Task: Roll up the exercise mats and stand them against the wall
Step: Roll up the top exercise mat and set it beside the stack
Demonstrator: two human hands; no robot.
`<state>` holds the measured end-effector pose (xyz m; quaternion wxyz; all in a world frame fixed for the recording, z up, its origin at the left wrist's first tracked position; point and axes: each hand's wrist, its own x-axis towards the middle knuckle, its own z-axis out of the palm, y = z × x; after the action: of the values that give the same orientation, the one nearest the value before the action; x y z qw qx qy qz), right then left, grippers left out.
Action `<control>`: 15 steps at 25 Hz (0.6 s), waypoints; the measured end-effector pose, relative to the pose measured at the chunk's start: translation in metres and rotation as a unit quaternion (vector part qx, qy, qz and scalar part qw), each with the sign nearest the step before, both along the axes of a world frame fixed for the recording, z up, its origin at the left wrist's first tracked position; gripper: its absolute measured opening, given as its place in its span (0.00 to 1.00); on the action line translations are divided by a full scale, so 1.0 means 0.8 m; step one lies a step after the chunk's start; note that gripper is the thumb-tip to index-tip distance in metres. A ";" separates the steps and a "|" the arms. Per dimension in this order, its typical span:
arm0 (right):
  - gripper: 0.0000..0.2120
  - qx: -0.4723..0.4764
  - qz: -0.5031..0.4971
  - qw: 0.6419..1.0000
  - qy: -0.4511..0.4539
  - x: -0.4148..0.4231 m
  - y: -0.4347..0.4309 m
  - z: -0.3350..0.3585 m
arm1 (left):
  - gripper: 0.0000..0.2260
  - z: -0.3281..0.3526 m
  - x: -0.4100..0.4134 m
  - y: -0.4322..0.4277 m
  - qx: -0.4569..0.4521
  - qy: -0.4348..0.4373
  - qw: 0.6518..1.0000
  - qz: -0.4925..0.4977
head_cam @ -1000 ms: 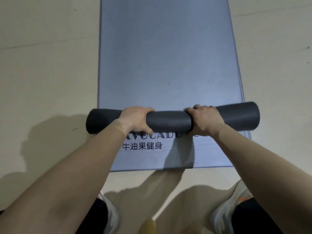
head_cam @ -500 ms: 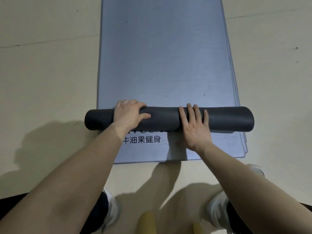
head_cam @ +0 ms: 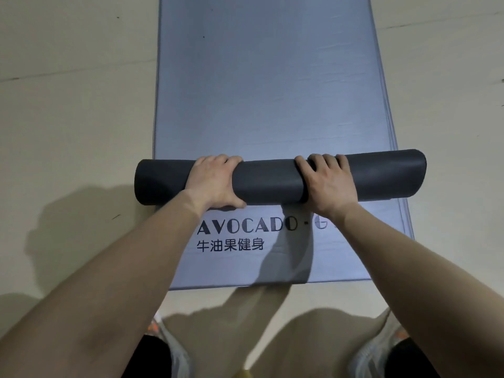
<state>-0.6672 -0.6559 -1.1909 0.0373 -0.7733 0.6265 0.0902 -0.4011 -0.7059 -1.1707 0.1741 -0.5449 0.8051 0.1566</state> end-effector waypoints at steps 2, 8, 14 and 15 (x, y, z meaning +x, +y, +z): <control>0.43 0.095 -0.003 0.995 0.005 -0.002 0.013 0.024 | 0.51 0.021 -0.002 0.011 0.077 0.000 0.997 0.016; 0.43 0.280 -0.021 0.959 -0.038 -0.005 0.040 0.056 | 0.47 0.024 0.004 0.135 -0.005 0.034 0.999 -0.003; 0.62 0.054 -0.034 0.998 0.018 0.012 0.114 0.009 | 0.44 0.035 -0.005 0.060 0.073 0.032 0.996 0.045; 0.63 0.059 -0.033 0.998 0.006 0.009 0.091 0.009 | 0.42 0.028 -0.004 0.074 -0.007 0.027 0.999 0.038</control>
<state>-0.6603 -0.5833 -1.1837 0.0820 -0.7479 0.6456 0.1307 -0.4045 -0.6468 -1.1480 0.1425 -0.5721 0.7891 0.1723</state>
